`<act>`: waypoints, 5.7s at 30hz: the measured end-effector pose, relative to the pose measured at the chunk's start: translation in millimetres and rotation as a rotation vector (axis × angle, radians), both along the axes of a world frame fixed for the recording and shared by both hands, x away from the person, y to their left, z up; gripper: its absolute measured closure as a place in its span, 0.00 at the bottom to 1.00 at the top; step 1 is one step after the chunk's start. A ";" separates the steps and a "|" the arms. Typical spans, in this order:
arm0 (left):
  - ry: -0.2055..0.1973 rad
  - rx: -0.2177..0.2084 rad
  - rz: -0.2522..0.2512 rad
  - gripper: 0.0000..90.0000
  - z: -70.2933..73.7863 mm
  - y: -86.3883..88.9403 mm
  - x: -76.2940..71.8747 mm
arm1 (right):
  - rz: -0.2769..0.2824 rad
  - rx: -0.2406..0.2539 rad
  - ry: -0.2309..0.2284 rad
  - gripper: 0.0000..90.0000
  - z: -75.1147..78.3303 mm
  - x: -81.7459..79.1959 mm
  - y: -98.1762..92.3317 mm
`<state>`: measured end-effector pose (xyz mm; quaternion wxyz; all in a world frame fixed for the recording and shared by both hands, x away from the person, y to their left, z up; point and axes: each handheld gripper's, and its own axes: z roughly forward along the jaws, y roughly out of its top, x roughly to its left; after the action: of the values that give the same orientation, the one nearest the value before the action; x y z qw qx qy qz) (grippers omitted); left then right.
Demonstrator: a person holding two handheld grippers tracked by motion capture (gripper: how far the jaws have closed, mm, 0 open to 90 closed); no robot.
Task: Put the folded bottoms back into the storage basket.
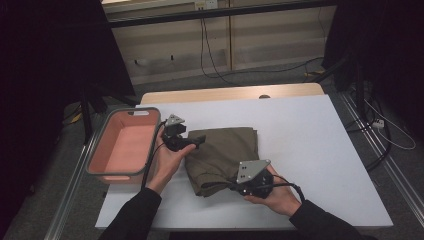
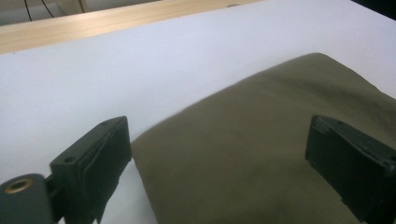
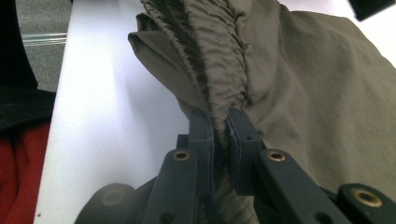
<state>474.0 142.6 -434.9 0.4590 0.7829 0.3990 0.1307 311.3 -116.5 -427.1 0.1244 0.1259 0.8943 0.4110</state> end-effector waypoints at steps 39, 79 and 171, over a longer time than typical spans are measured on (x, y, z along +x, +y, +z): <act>0.214 0.057 0.016 0.86 -32.1 -5.5 37.5 | 0.011 -0.016 0.021 0.90 -7.4 0.5 4.7; -0.024 -0.076 -0.093 0.97 47.7 9.7 11.6 | 0.025 0.083 -0.009 0.91 6.3 -6.9 1.5; -0.221 -0.201 0.039 0.97 131.0 99.4 4.0 | 0.123 0.270 -0.106 0.91 61.3 21.1 73.6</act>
<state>478.0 242.0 -303.9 0.5736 0.7059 0.3722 0.1846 332.4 -42.9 -365.9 0.1278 0.0647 0.8292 0.5403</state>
